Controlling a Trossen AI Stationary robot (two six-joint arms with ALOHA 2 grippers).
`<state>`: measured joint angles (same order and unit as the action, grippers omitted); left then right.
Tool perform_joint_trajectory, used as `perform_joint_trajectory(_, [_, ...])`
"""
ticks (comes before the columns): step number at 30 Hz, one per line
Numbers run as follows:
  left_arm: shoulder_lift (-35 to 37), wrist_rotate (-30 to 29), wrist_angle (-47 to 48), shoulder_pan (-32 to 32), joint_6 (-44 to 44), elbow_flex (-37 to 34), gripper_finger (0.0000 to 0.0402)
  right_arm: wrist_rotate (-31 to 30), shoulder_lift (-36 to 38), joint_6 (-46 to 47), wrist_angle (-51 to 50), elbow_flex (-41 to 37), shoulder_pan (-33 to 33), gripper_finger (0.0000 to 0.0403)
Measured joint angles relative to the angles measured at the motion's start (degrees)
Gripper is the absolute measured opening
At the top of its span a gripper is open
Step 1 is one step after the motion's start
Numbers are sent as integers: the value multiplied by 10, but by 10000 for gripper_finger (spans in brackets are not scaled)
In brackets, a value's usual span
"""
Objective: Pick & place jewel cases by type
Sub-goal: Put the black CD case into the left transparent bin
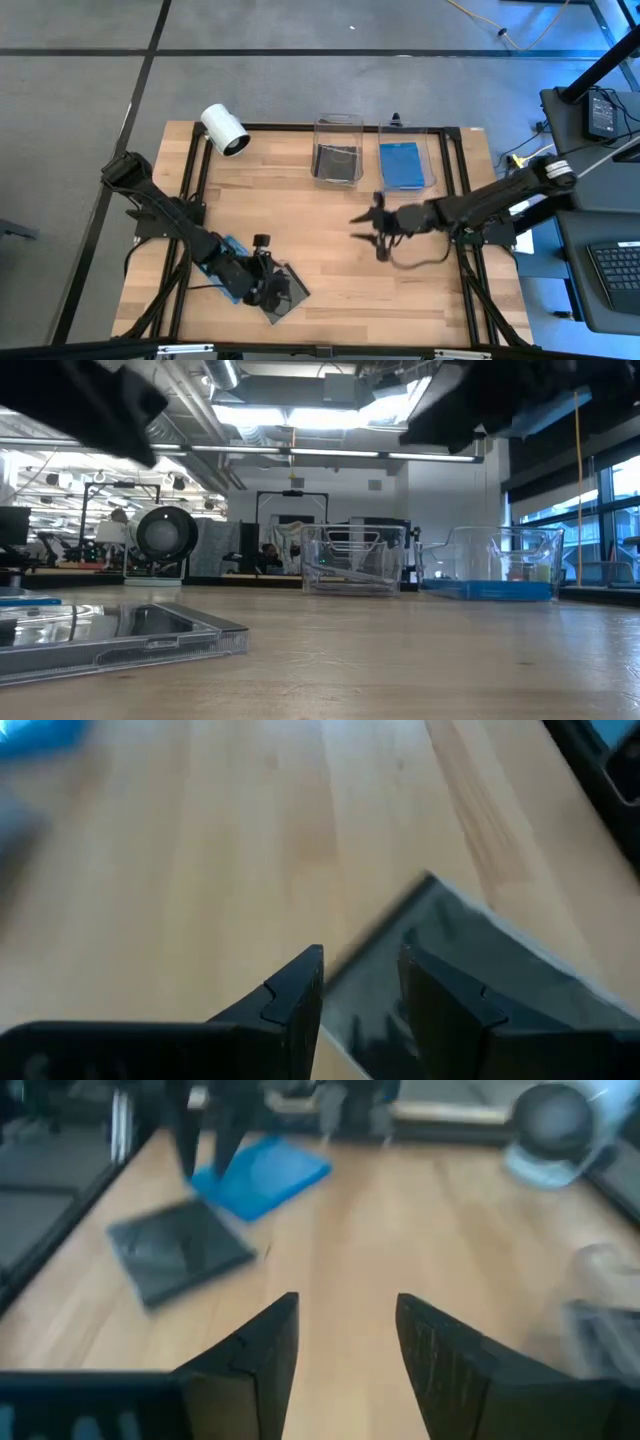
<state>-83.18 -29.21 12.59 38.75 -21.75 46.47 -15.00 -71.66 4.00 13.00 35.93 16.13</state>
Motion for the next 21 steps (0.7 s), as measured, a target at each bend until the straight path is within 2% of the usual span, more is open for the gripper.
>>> perform_joint_trajectory(5, [-11,44,90,17,-124,28,130,0,-101,11,73,0,34,172])
perform_joint_trajectory(11, [-59,103,121,29,-180,53,130,22,-213,24,213,0,43,172])
perform_joint_trajectory(15, [-95,164,122,34,-227,54,130,60,-253,26,257,0,44,172])
perform_joint_trajectory(19, [-122,241,137,40,-269,56,130,61,-276,32,281,0,44,172])
perform_joint_trajectory(21, [-134,258,168,42,-282,70,130,61,-281,32,294,0,43,172])
